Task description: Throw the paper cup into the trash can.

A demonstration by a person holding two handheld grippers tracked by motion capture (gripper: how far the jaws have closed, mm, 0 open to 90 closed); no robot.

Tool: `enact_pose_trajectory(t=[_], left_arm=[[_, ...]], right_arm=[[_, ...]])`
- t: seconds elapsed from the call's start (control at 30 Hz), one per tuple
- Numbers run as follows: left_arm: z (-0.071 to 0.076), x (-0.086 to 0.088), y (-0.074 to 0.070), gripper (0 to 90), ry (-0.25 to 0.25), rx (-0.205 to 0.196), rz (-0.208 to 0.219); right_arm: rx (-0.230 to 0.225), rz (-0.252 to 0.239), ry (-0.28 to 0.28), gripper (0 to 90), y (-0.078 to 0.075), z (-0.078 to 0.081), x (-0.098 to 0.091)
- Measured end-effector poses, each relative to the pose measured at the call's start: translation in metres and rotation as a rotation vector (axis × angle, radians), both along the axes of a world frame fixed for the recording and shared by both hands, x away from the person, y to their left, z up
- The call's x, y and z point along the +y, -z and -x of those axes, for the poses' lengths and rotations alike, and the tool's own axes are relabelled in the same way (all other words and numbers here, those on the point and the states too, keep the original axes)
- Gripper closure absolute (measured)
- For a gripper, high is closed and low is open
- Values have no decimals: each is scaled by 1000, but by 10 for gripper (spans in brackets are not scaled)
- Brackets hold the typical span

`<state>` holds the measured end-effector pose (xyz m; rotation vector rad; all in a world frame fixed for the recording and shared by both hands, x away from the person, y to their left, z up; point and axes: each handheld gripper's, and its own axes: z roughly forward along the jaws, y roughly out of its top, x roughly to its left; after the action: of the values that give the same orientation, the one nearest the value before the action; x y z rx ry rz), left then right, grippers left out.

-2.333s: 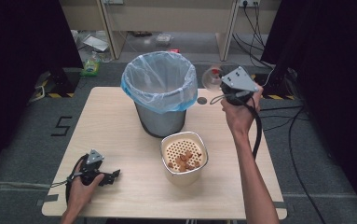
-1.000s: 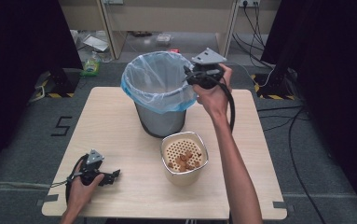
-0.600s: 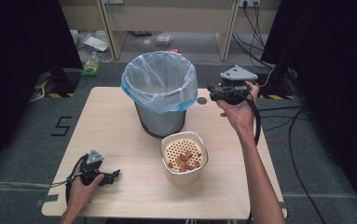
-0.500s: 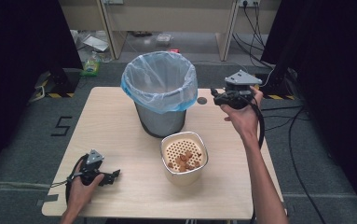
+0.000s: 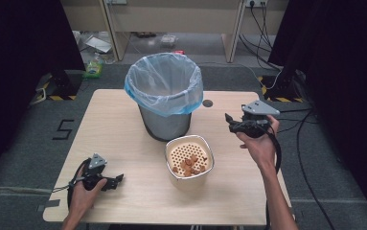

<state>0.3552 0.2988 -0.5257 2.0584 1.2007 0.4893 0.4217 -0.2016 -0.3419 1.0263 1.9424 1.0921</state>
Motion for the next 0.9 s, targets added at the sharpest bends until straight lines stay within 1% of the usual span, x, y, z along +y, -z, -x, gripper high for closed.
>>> enact_pose_trajectory(t=[0.13, 0.2, 0.27, 0.33, 0.43, 0.47, 0.5, 0.53, 0.57, 0.63, 0.73, 0.83, 0.9], left_arm=[[0, 0, 0, 0, 0, -1, 1], [0, 0, 0, 0, 0, 0, 0], [0, 0, 0, 0, 0, 1, -1], [0, 0, 0, 0, 0, 0, 0], [0, 0, 0, 0, 0, 0, -1], [0, 0, 0, 0, -1, 1, -1], [0, 0, 0, 0, -1, 1, 0], [0, 0, 0, 0, 0, 0, 0], [0, 0, 0, 0, 0, 0, 0], [0, 0, 0, 0, -1, 0, 1], [0, 0, 0, 0, -1, 1, 0], [0, 0, 0, 0, 2, 1, 1], [0, 0, 0, 0, 3, 0, 1]], right_arm=[[19, -32, 4, 310, 17, 11, -8], [34, -74, 1, 304, 27, 17, -12], [44, -73, 14, 279, 39, 22, -14], [59, -74, 23, 274, 52, 27, -17], [83, -104, 24, 272, 73, 35, -21], [104, -99, 27, 268, 79, 36, -22], [126, -82, 29, 263, 85, 36, -23], [133, -73, 33, 265, 91, 38, -24], [138, -81, 36, 272, 96, 39, -25], [169, -69, 41, 274, 106, 41, -27], [193, -60, 47, 274, 115, 43, -29], [225, -21, 59, 275, 121, 46, -28], [244, -7, 55, 275, 126, 47, -26]])
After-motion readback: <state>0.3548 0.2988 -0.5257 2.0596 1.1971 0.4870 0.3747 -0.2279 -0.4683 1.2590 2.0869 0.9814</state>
